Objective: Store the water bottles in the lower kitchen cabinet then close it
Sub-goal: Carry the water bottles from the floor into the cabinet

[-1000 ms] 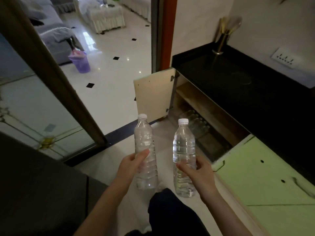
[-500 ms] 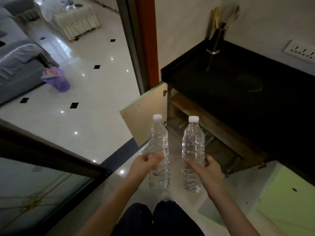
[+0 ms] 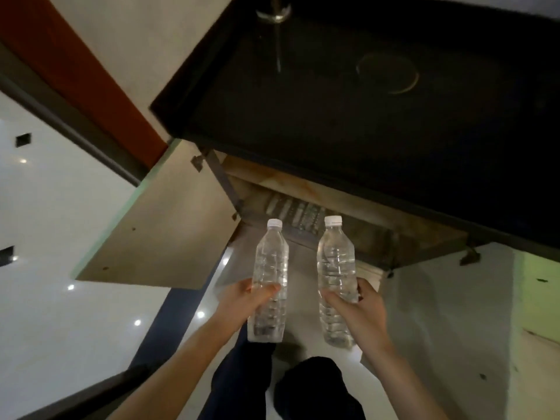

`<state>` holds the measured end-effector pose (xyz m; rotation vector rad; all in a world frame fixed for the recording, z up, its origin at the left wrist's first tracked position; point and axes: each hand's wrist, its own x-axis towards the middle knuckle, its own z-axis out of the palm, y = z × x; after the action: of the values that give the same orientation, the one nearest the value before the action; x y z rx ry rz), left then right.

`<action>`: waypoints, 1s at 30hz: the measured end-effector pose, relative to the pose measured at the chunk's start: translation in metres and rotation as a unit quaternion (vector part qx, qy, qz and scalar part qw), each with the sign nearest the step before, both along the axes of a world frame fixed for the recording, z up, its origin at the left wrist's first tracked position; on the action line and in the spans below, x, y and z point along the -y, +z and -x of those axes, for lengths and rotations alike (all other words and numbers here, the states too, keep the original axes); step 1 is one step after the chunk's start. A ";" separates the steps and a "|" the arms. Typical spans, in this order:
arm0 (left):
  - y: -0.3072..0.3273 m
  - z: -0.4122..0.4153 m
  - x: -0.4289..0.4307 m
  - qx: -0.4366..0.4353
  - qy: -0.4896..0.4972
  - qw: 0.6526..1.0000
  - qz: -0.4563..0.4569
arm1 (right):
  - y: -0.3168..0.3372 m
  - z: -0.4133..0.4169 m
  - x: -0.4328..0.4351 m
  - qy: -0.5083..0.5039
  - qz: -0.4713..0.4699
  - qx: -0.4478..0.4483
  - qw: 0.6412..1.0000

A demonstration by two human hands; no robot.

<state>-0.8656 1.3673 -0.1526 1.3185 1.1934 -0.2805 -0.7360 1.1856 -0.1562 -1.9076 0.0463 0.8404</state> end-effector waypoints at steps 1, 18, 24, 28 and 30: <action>-0.027 -0.012 -0.008 0.004 -0.017 1.000 0.006 | -0.027 -0.007 -0.006 -0.010 0.010 0.000 1.000; -0.454 -0.183 -0.116 0.138 -0.106 0.984 -0.046 | -0.452 -0.130 -0.090 -0.034 0.004 0.083 0.996; -0.522 -0.238 -0.128 0.186 -0.158 0.965 -0.095 | -0.517 -0.174 -0.093 -0.058 -0.028 0.110 0.992; -0.537 -0.264 -0.120 0.223 -0.183 0.952 -0.102 | -0.544 -0.202 -0.084 -0.102 -0.014 0.150 0.983; -0.544 -0.271 -0.116 0.223 -0.184 0.952 -0.100 | -0.558 -0.213 -0.077 -0.126 -0.010 0.172 0.977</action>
<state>-0.5946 1.4832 -0.6962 1.6765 0.6015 -0.1150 -0.5227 1.2622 -0.7137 -1.9537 0.0681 0.3343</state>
